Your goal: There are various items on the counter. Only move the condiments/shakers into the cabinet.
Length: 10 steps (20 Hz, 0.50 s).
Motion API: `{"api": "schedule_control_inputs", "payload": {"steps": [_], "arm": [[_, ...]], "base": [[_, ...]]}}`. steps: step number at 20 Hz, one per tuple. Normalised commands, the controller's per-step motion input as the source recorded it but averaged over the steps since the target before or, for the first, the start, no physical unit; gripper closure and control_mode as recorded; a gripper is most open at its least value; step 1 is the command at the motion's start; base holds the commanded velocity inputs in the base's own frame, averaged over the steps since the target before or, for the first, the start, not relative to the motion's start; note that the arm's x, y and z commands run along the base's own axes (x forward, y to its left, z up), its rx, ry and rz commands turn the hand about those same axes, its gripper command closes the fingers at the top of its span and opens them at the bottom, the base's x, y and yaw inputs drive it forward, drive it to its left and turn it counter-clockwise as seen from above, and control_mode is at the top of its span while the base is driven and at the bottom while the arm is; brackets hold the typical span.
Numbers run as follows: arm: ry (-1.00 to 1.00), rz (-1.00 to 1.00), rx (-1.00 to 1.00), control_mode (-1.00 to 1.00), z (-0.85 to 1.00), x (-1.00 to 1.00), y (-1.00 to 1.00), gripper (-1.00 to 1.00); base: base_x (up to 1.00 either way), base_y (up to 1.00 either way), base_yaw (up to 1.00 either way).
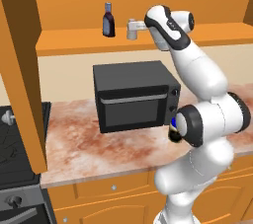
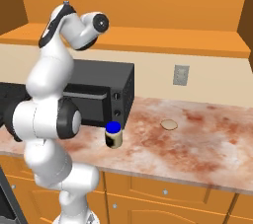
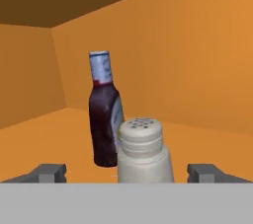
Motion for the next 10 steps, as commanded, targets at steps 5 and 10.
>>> {"api": "schedule_control_inputs", "payload": {"steps": [5, 10], "arm": [[-0.12, 0.00, 0.00, -1.00, 0.03, -1.00, -0.25, -1.00], [-0.14, 0.01, -0.01, -1.00, 0.23, -1.00, -0.41, -1.00]], "base": [[0.00, 0.00, 0.00], [0.00, 0.00, 0.00]]}}
